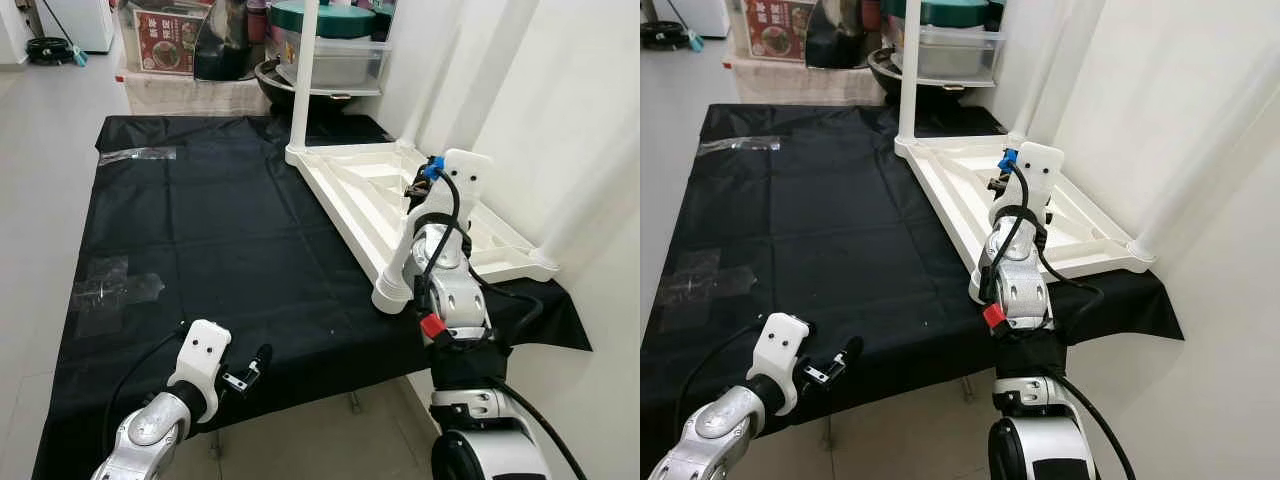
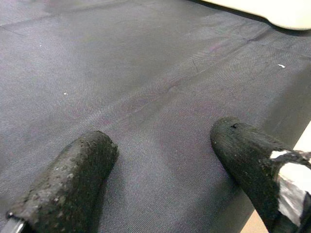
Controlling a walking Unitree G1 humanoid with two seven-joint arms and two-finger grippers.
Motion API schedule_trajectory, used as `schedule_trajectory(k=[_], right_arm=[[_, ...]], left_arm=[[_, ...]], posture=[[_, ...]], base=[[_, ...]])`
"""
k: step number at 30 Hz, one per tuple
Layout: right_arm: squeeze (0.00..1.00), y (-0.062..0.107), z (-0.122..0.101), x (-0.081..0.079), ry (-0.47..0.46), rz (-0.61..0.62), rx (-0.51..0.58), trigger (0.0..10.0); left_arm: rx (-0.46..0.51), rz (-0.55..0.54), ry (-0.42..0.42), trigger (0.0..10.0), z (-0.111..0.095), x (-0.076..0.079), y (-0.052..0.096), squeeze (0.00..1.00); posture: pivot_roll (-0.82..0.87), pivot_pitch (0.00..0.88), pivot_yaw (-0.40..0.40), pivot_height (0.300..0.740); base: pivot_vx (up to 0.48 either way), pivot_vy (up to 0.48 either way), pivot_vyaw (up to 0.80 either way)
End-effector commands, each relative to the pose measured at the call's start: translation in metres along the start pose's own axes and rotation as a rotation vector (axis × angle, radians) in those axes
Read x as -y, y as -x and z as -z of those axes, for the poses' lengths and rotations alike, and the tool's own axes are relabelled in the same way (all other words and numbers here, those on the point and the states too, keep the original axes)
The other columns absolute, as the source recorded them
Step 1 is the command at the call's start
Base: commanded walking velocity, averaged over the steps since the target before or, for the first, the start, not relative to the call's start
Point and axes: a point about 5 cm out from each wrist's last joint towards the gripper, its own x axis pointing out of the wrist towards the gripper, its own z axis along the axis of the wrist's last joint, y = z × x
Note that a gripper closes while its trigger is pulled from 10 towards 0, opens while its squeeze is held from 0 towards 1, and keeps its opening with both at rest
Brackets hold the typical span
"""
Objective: Building children table
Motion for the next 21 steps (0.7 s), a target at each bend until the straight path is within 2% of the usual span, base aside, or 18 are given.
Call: schedule_trajectory(k=[1, 4, 5, 6, 7, 19, 21], right_arm=[[0.00, -0.0007, -0.0115, 0.0006, -0.019, -0.012, 0.039, 10.0], [0.00, -0.0005, -0.0118, 0.0003, -0.024, -0.014, 0.040, 10.0], [0.68, -0.0002, -0.0126, 0.0005, -0.029, -0.014, 0.044, 10.0], [0.68, 0.0000, -0.0131, 0.0006, -0.033, -0.013, 0.046, 10.0], [1.00, 0.0001, -0.0140, 0.0010, -0.035, -0.012, 0.049, 10.0], [1.00, -0.0006, -0.0185, 0.0013, -0.040, -0.054, 0.056, 10.0], [1.00, -0.0056, -0.0163, 0.0057, -0.012, -0.174, 0.035, 10.0]], left_arm=[[-0.055, 0.017, 0.015, 10.0, 0.0114, 0.0054, 0.0005, 0.00], [-0.056, 0.017, 0.015, 10.0, 0.0115, 0.0054, 0.0004, 0.00], [-0.056, 0.018, 0.014, 10.0, 0.0116, 0.0055, 0.0004, 0.00], [-0.056, 0.018, 0.014, 10.0, 0.0116, 0.0056, 0.0004, 0.00], [-0.057, 0.019, 0.014, 10.0, 0.0117, 0.0057, 0.0003, 0.00], [-0.057, 0.021, 0.012, 10.0, 0.0116, 0.0054, -0.0001, 0.00], [-0.058, 0.021, 0.012, 10.0, 0.0114, 0.0054, -0.0001, 0.00]], posture=[[0.06, 0.000, -0.159, 0.740], [0.06, 0.000, -0.158, 0.740], [0.06, 0.000, -0.158, 0.740], [0.06, 0.000, -0.158, 0.740], [0.06, 0.000, -0.158, 0.740], [0.05, 0.000, -0.153, 0.740], [0.05, 0.000, -0.153, 0.740]], base=[[0.000, 0.000, 0.00], [0.000, 0.000, 0.00], [0.000, 0.000, 0.00], [0.000, 0.000, 0.00], [0.000, 0.000, 0.00], [0.000, 0.000, 0.00], [0.000, 0.000, 0.00]])
